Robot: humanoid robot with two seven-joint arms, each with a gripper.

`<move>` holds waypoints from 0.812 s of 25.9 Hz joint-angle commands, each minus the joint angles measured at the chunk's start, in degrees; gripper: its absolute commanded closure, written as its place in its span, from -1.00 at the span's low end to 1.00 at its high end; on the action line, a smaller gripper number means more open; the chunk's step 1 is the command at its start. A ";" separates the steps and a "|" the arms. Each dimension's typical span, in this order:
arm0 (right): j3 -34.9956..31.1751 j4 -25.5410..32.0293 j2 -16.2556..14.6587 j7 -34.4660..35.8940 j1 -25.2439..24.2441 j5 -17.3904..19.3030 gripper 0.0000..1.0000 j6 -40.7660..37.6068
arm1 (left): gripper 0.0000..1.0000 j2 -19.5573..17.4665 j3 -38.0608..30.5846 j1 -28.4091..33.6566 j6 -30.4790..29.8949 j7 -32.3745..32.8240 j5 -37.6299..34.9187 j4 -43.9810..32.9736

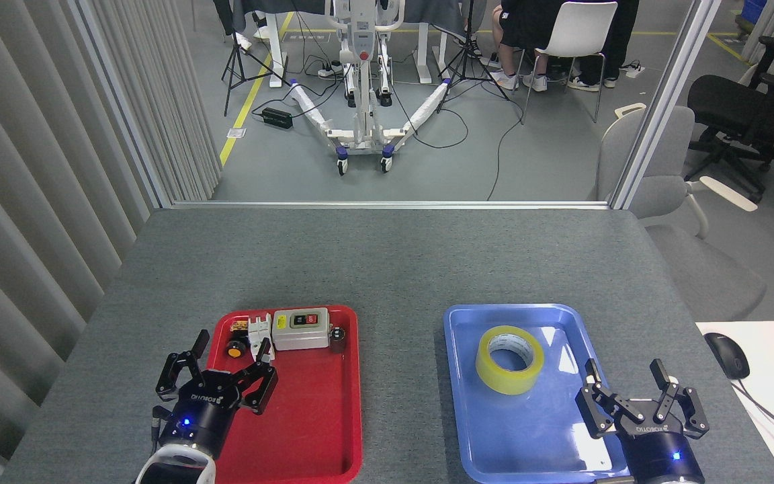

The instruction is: Place and move tape with both arms

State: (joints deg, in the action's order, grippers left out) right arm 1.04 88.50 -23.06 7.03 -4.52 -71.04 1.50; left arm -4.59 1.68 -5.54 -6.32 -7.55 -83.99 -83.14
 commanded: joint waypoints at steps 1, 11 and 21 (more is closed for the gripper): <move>-0.16 0.27 -0.41 4.74 -1.37 0.02 -0.99 -0.01 | -1.00 0.02 -0.18 0.09 0.08 -0.01 0.14 0.26; -0.25 0.18 -0.41 10.99 -2.25 2.04 -0.99 -0.10 | -1.00 0.02 -0.62 0.18 0.08 -0.01 0.14 0.35; -0.34 -0.43 -1.37 11.07 -2.16 11.45 -0.99 -2.29 | -1.00 0.02 -0.97 0.09 0.08 -0.01 0.14 0.61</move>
State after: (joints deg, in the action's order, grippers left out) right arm 0.84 88.24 -24.16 18.04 -6.76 -60.77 0.51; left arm -4.57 0.81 -5.38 -6.21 -7.56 -83.85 -82.62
